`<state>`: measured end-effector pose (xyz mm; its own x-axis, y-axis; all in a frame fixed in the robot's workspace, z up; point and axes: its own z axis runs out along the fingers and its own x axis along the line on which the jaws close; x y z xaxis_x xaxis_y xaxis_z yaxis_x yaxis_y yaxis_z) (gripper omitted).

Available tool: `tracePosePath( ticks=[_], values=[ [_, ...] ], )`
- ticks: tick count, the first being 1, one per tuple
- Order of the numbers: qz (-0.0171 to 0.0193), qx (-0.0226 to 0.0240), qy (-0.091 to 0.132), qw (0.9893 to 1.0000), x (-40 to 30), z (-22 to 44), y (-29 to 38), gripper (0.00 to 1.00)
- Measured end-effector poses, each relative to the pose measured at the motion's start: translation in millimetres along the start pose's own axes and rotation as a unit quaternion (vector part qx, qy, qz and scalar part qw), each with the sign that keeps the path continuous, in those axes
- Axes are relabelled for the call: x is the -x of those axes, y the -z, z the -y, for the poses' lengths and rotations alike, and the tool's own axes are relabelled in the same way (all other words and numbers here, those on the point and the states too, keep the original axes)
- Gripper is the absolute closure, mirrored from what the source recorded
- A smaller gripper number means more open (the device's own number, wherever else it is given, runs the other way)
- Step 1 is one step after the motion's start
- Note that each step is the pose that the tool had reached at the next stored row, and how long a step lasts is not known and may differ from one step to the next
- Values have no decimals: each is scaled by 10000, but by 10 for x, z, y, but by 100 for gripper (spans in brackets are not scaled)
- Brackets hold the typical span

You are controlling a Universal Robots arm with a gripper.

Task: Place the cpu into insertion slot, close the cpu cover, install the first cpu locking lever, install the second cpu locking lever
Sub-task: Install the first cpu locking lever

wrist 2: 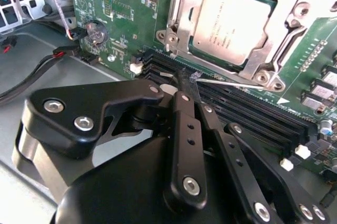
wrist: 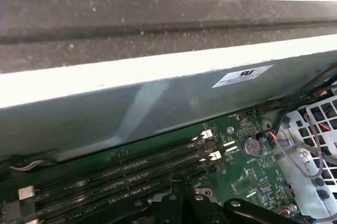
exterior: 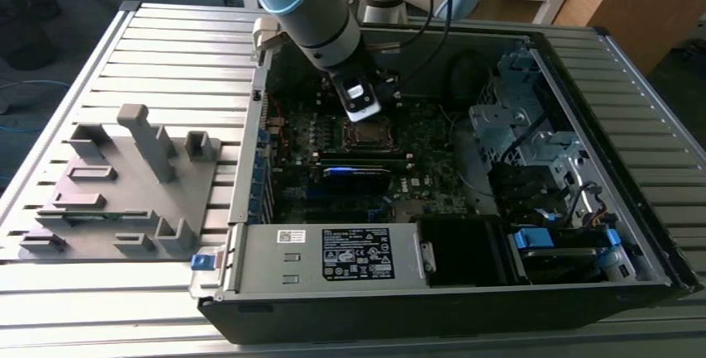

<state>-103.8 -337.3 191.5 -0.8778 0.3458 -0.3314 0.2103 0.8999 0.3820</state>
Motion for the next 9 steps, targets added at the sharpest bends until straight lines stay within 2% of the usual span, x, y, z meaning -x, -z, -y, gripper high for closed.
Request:
tracePosePath(
  ticks=[3,9],
  values=[
    [1,2,0,10000,12,-23,36,89],
    [-1,-1,0,10000,13,-31,40,89]
  ],
)
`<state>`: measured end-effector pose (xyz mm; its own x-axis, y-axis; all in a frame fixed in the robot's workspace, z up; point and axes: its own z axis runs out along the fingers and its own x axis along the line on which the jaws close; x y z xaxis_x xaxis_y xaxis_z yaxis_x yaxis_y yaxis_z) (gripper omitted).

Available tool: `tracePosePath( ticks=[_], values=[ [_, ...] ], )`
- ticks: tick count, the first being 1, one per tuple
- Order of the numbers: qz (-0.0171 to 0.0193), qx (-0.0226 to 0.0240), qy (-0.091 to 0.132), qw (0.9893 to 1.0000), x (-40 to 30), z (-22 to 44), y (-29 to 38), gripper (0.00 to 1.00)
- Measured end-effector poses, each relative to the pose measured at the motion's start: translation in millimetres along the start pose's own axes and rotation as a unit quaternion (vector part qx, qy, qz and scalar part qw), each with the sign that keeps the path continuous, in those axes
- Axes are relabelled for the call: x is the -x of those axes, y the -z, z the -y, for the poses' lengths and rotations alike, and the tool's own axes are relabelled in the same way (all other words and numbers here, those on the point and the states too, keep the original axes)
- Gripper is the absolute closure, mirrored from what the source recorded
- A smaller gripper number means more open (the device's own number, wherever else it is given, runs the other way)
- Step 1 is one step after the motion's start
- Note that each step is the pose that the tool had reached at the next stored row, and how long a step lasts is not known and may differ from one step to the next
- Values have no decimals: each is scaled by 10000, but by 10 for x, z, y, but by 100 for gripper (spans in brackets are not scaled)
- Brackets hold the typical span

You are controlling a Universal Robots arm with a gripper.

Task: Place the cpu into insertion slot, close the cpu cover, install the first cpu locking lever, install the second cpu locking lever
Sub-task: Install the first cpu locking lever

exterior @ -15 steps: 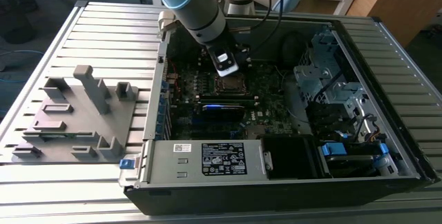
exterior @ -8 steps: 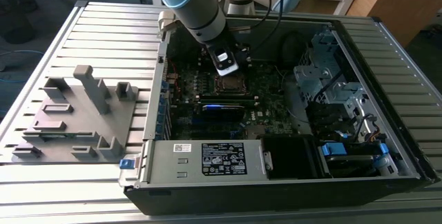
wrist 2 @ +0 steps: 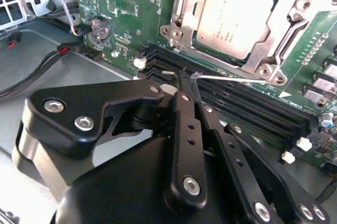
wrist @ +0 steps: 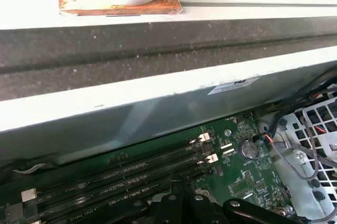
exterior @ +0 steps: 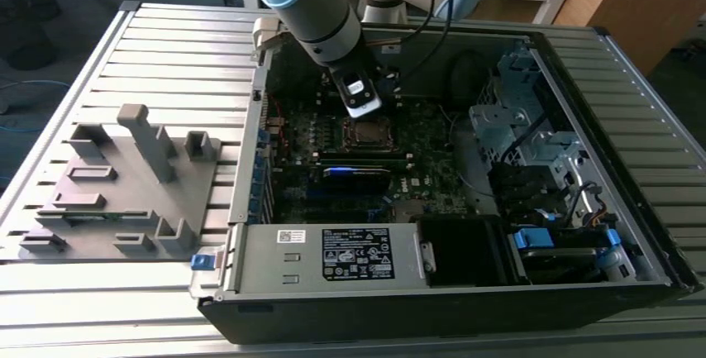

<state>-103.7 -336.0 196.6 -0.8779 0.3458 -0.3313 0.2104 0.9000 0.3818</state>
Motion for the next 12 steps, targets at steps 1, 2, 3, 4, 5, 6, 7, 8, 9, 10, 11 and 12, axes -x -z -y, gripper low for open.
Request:
tracePosePath(
  ticks=[1,2,3,4,5,6,7,8,9,10,11,12],
  values=[
    [-22,-21,-2,10000,1,0,-1,89],
    [-60,-54,-6,10000,1,0,-4,89],
    [-99,-89,-10,9999,2,0,-7,89],
    [-139,-130,-12,9998,3,1,-10,89],
    [-178,-168,-14,9997,3,1,-13,89],
    [-222,-208,-18,9995,2,1,-15,89],
    [-274,-251,-25,9993,2,2,-18,89],
    [-303,-276,-29,9992,1,2,-19,89],
    [-304,-277,-29,9991,1,3,-19,89],
    [-305,-277,-29,9991,1,3,-19,89],
    [-306,-278,-29,9991,1,3,-19,89],
    [-308,-278,-29,9991,2,3,-20,89]
  ],
)
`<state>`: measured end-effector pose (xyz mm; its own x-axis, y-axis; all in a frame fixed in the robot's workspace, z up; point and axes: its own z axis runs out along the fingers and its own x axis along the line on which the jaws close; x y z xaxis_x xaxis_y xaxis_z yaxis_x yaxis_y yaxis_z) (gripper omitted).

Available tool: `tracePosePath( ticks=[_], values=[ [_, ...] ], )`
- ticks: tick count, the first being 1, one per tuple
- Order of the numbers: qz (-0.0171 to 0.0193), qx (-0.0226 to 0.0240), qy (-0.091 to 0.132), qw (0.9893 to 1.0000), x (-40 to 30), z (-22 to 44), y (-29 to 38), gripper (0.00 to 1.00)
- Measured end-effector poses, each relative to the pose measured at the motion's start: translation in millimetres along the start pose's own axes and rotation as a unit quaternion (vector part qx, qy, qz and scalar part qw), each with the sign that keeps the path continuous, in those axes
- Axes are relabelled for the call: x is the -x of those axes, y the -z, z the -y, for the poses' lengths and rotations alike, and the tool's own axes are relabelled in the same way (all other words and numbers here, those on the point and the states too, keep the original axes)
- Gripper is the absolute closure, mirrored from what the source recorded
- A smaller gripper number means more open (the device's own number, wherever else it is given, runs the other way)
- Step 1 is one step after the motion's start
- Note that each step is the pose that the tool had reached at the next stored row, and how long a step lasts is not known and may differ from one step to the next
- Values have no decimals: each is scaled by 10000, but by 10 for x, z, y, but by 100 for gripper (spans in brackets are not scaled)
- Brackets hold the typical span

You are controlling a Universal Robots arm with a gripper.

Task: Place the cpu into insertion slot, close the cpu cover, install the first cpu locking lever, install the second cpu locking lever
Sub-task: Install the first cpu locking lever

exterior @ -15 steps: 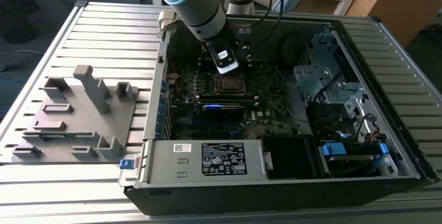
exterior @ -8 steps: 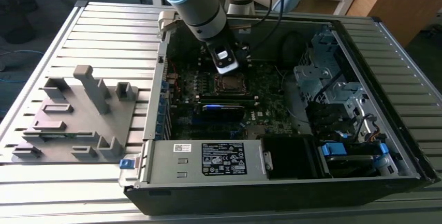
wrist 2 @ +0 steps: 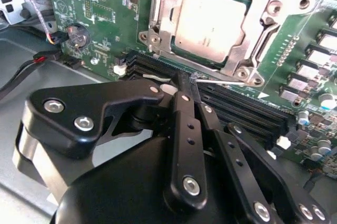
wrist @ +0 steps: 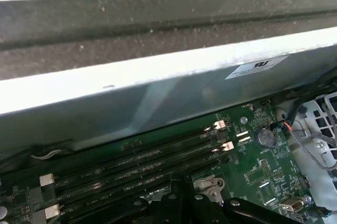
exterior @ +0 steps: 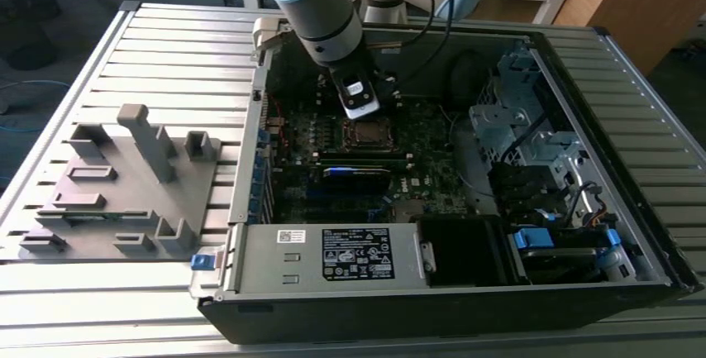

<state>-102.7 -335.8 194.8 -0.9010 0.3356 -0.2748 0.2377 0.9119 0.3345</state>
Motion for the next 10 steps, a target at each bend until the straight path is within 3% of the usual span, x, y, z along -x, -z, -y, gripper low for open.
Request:
tracePosePath(
  ticks=[5,10],
  values=[
    [-111,-41,-29,9999,23,-7,-28,89],
    [-112,-41,-29,9999,28,-9,-33,89]
  ],
)
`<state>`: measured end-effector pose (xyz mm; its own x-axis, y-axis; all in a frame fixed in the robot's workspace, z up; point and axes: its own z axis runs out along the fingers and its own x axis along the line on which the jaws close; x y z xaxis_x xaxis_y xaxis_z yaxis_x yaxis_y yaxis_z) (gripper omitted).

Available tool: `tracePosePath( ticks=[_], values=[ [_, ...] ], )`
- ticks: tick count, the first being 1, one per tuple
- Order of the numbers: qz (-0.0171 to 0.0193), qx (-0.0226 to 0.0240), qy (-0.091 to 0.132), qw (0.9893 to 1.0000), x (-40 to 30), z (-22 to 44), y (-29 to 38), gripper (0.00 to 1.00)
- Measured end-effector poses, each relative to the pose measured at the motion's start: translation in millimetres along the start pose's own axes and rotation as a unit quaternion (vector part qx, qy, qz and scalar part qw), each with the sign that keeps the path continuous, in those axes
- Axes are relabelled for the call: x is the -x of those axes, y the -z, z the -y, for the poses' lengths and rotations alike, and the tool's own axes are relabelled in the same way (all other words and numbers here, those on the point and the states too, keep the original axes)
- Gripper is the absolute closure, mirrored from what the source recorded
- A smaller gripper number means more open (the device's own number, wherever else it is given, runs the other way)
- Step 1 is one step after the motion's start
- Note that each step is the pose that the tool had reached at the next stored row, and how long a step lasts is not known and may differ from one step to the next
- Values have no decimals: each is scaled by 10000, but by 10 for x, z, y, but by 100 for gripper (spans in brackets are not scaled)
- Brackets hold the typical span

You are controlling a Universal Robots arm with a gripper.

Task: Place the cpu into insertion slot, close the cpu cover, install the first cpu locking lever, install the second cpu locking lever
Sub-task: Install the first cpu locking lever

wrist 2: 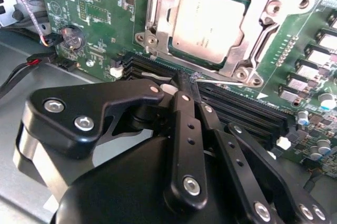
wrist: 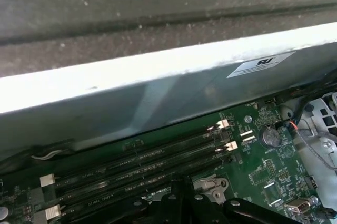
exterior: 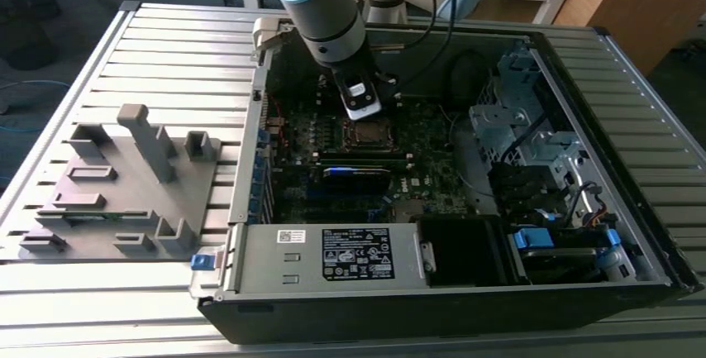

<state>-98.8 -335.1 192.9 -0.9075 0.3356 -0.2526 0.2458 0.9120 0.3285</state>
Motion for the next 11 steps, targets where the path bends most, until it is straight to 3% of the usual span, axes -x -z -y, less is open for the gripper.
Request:
tracePosePath(
  ticks=[11],
  values=[
    [1,0,-1,10000,34,-38,-34,89]
  ],
)
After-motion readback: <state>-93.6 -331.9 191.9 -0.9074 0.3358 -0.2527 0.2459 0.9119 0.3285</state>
